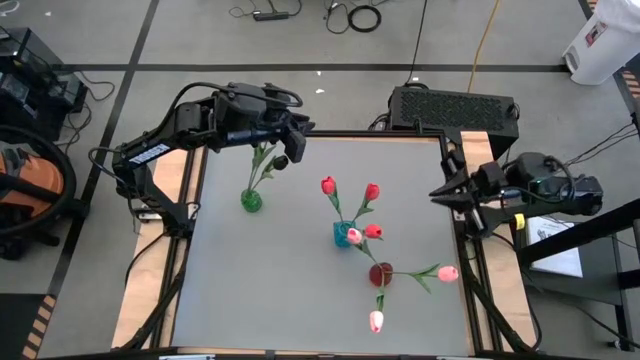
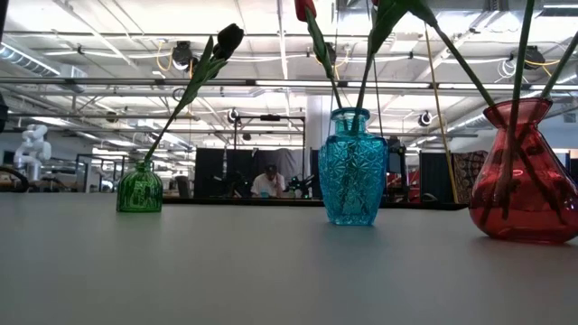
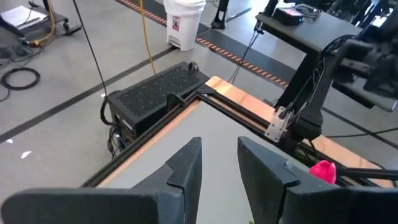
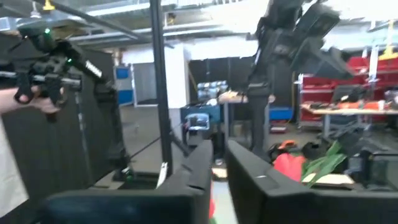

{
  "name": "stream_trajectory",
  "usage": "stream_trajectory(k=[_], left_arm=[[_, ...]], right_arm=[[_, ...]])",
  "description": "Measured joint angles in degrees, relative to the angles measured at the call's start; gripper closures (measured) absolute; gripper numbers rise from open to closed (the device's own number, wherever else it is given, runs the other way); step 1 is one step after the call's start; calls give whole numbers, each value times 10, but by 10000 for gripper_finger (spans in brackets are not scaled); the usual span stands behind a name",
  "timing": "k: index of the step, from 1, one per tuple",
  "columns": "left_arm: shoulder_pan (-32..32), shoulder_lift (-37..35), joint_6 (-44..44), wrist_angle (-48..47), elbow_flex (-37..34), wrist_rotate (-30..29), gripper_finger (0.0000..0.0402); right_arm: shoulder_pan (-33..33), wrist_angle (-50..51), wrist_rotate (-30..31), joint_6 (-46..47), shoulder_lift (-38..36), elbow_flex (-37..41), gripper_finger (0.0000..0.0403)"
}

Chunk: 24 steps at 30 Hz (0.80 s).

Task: Sort flowers into vase by color
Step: Return to Home Position

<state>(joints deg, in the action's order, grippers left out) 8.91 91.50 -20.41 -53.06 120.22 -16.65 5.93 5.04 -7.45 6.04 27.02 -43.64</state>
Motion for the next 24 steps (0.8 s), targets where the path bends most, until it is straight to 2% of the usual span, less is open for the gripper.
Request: stream_trajectory(k=[3, 10, 14, 17, 21, 24], left_arm=[[0, 0, 4, -2, 0, -2, 292], [1, -1, 43, -11, 0, -16, 292], [1, -15, 43, -79, 0, -78, 292], [1, -35, 31, -139, 0, -101, 292], [-10, -75, 28, -184, 0, -111, 292], [-29, -114, 27, -210, 0, -139, 292]], right_arm=[[0, -1, 5, -16, 0, -9, 394], [0, 1, 89, -33, -9, -12, 401], [0, 3, 147, -40, -39, -12, 400], [0, 24, 184, -51, -72, -12, 402], [0, 85, 196, -71, -118, -12, 400], [0, 139, 197, -87, -145, -12, 399]])
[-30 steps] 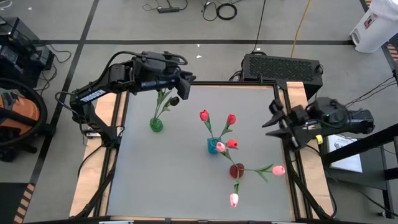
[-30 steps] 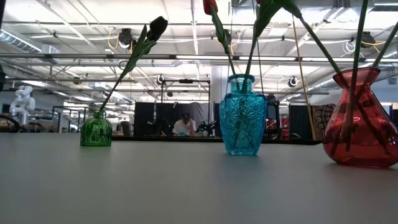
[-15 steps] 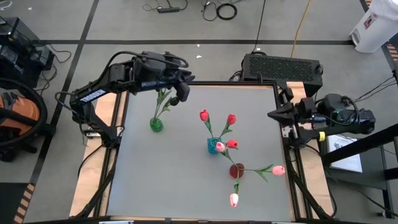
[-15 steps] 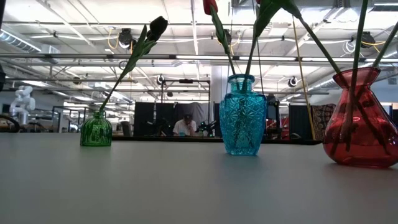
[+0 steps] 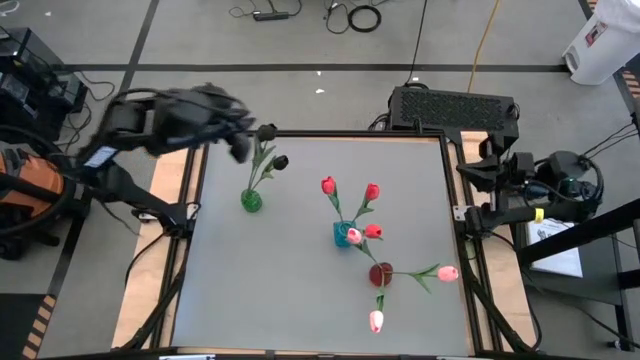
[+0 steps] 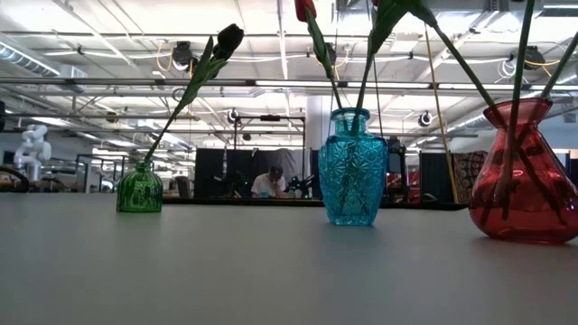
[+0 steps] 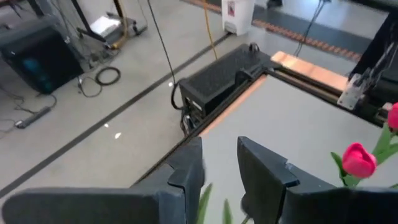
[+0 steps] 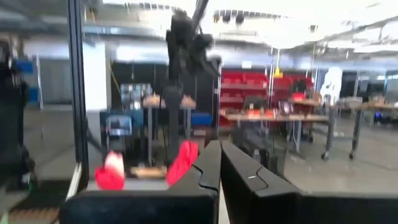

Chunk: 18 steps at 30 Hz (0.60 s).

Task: Sort flowers into vase by color
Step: Return to Home Position

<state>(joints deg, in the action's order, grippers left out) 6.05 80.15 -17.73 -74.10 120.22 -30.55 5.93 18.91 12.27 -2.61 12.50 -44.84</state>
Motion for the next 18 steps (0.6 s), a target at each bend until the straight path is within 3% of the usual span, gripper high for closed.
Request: stream_trajectory(k=[9, 18], left_arm=[[-72, -139, -74, -91, -47, -117, 292], [-85, -331, -138, -116, -250, -172, 292]], right_arm=[[0, 141, -2, 21, -31, 0, 399], [0, 230, -4, 19, -31, 0, 399]])
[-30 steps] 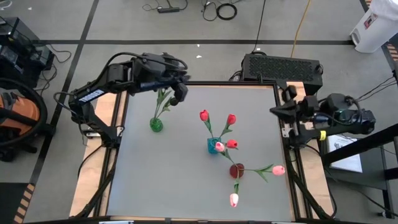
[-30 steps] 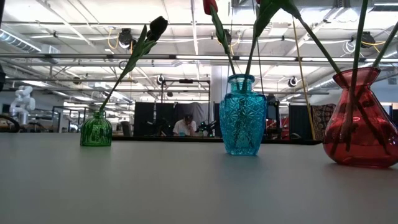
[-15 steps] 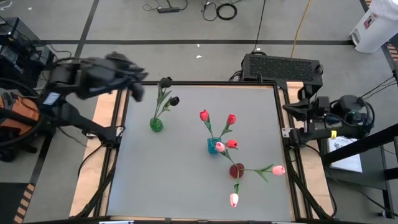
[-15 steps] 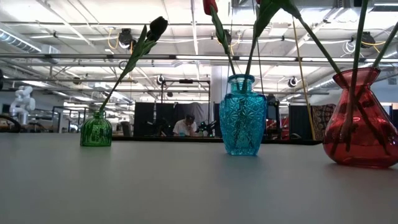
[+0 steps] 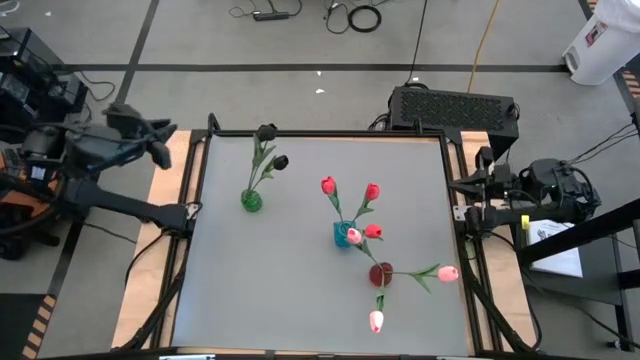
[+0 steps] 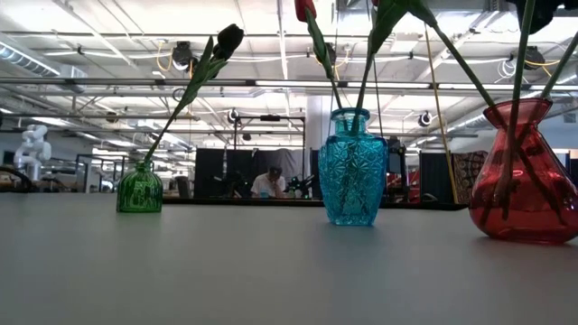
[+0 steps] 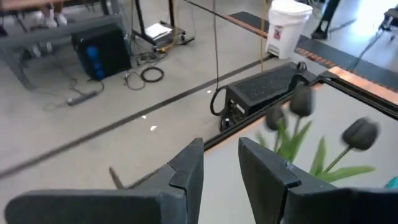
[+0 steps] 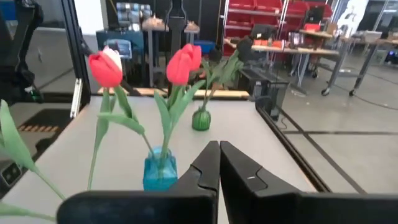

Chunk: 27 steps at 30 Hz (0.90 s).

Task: Sort flowers into vase by color
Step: Return to Home Position

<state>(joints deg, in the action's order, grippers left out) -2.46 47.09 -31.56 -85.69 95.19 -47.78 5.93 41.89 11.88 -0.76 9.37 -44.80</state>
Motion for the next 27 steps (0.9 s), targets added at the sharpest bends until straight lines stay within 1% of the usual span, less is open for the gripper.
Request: stream_trajectory(k=[3, 6, 11, 13, 16, 20, 22, 27], left_arm=[[0, -80, -36, 22, -88, -3, 292], [0, -154, -50, 101, -179, 5, 292], [0, -254, 3, 256, -334, 14, 292], [0, -283, 22, 295, -391, 17, 292], [0, -325, 23, 335, -464, 14, 292], [0, -370, 26, 416, -547, 15, 292], [0, -390, 47, 450, -578, 29, 292], [0, -443, 52, 462, -637, 63, 292]], right_arm=[[0, 1, 0, -1, 0, 0, 399], [0, 1, 0, -9, 0, 0, 399], [0, 1, 0, -10, 0, 0, 399], [0, 1, 0, -8, 0, 0, 399], [0, 1, 0, -6, 0, 0, 399], [0, 3, 1, 57, 0, 0, 399], [0, -2, 1, 84, 0, 7, 399], [0, -29, 1, 96, 5, 27, 399]])
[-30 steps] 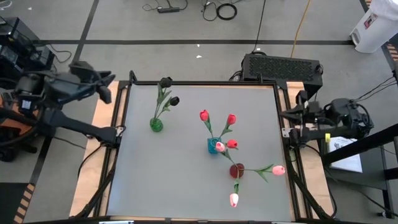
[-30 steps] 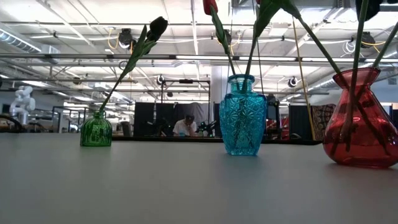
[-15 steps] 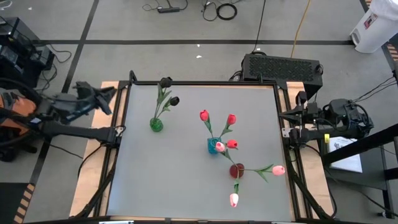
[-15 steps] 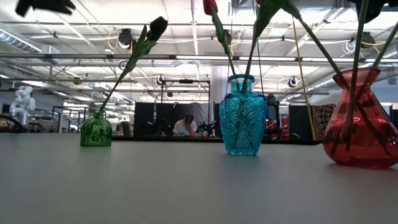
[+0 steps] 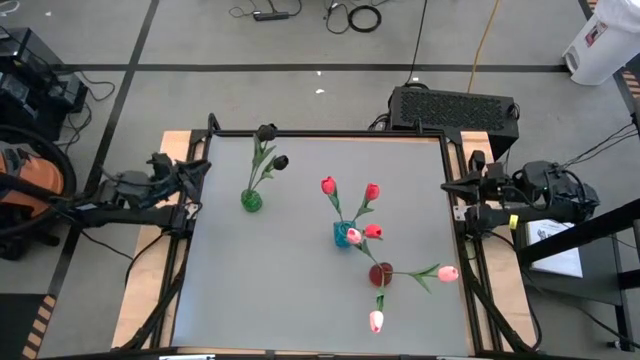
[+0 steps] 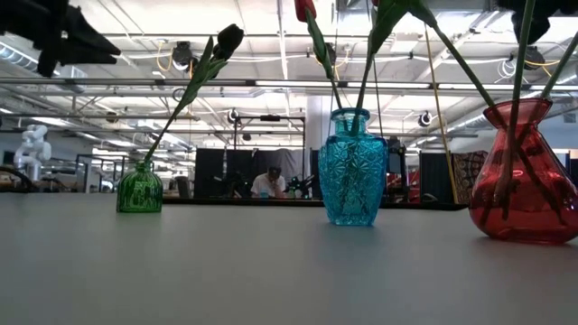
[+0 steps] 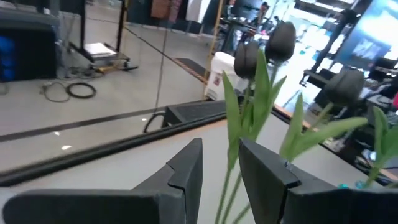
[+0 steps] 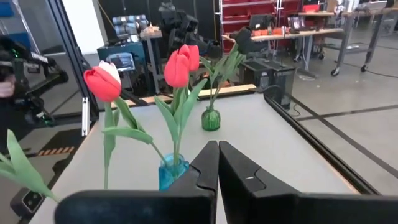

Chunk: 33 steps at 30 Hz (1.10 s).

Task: Sort flowers into vase by color
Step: Return to Home Position

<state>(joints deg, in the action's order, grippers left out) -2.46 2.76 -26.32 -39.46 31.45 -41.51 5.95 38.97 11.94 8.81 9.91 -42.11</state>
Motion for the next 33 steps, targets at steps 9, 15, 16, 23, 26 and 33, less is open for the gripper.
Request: stream_trajectory(k=[9, 15, 16, 23, 26, 33], left_arm=[[0, -26, -24, -11, -26, 27, 292], [0, -26, -33, -5, -27, 28, 292], [0, -26, -33, -5, -27, 28, 292], [0, -26, -33, -5, -27, 24, 292], [0, -26, -33, -5, -27, 24, 292], [0, -26, -33, -5, -27, 23, 292]], right_arm=[[0, -92, 5, -5, -22, 90, 399], [0, -143, 2, 28, -56, 175, 399], [0, -142, 0, 41, -56, 180, 399], [0, -89, -3, 178, -54, 187, 399], [0, -84, -3, 207, -54, 187, 399], [0, -83, -3, 202, -54, 187, 399]])
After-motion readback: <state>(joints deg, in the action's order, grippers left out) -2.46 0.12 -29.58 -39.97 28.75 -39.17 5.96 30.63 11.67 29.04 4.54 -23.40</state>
